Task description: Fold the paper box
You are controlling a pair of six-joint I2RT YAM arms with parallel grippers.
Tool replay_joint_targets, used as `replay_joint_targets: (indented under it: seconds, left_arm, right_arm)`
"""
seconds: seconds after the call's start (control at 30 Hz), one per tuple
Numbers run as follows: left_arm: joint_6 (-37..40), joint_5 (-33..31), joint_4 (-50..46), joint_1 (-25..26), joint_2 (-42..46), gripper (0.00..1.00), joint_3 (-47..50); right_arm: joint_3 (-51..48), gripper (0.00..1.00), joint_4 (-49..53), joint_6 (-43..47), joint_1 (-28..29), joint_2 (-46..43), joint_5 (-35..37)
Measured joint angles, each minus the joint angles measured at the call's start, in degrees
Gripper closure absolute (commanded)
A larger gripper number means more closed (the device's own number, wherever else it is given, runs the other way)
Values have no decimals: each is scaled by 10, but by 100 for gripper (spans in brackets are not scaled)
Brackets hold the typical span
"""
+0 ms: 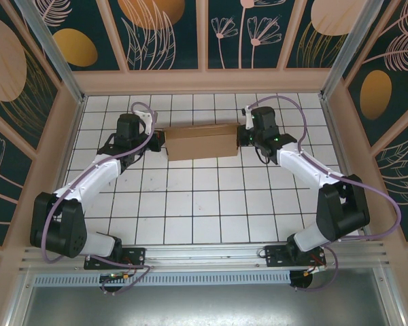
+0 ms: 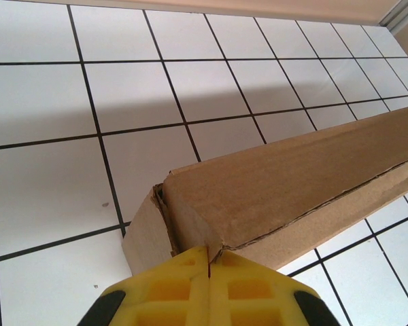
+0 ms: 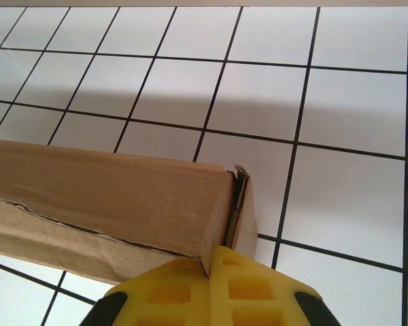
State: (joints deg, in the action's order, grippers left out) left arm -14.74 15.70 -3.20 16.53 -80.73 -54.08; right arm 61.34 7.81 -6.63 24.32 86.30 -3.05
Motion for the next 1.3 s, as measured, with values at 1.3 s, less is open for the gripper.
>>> replay_joint_targets:
  seconds: [1.3]
  left_arm:
    - [12, -26, -17, 18, -22, 65, -16]
  right_arm:
    - [-17, 73, -26, -137, -96, 2, -180]
